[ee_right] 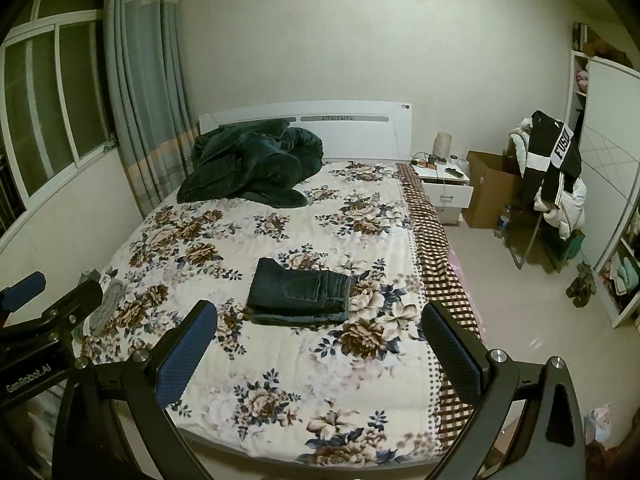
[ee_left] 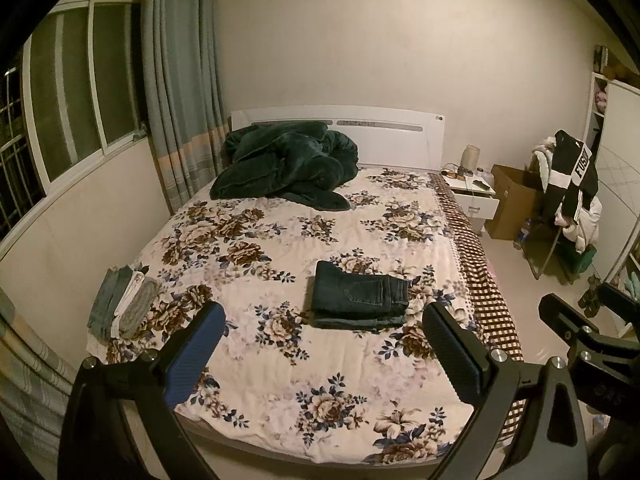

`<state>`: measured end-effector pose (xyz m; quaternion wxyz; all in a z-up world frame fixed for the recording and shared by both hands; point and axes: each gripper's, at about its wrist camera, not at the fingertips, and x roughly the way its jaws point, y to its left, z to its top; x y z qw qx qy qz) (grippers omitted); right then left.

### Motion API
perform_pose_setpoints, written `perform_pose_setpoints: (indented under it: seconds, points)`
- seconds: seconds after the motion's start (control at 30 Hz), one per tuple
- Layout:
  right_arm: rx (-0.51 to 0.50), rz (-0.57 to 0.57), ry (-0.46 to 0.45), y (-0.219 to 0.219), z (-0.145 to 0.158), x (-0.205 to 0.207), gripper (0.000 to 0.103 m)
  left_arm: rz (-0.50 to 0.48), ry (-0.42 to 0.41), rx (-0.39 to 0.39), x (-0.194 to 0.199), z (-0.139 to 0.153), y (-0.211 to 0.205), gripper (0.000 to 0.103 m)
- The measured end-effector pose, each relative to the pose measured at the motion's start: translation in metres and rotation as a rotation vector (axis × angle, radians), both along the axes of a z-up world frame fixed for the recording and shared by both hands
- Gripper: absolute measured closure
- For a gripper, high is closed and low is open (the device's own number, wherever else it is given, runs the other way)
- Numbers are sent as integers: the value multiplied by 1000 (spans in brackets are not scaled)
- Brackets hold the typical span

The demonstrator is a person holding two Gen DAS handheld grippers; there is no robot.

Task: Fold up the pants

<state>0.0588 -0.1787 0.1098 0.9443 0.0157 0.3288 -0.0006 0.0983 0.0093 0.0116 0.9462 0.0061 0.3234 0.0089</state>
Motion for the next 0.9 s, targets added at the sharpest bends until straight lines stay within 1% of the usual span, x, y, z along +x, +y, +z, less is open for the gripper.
perform_pose_setpoints:
  seconds: [0.9]
  points:
    - [0, -1, -6, -6, 0, -2, 0, 14, -5, 8, -7, 2, 1, 2]
